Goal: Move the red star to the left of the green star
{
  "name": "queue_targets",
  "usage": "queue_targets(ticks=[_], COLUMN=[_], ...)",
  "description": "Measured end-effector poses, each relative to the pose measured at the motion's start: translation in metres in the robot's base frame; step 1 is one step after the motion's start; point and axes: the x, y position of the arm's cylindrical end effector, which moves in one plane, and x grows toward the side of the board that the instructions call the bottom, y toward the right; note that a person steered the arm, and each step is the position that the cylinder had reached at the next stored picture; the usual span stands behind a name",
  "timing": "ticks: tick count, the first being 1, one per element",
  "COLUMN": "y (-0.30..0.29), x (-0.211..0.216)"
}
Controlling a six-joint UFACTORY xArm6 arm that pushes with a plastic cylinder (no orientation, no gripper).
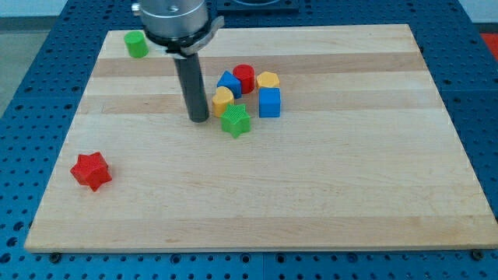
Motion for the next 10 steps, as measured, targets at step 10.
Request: queue_targets(ticks=[10], y=[-0.208], x=[0.114])
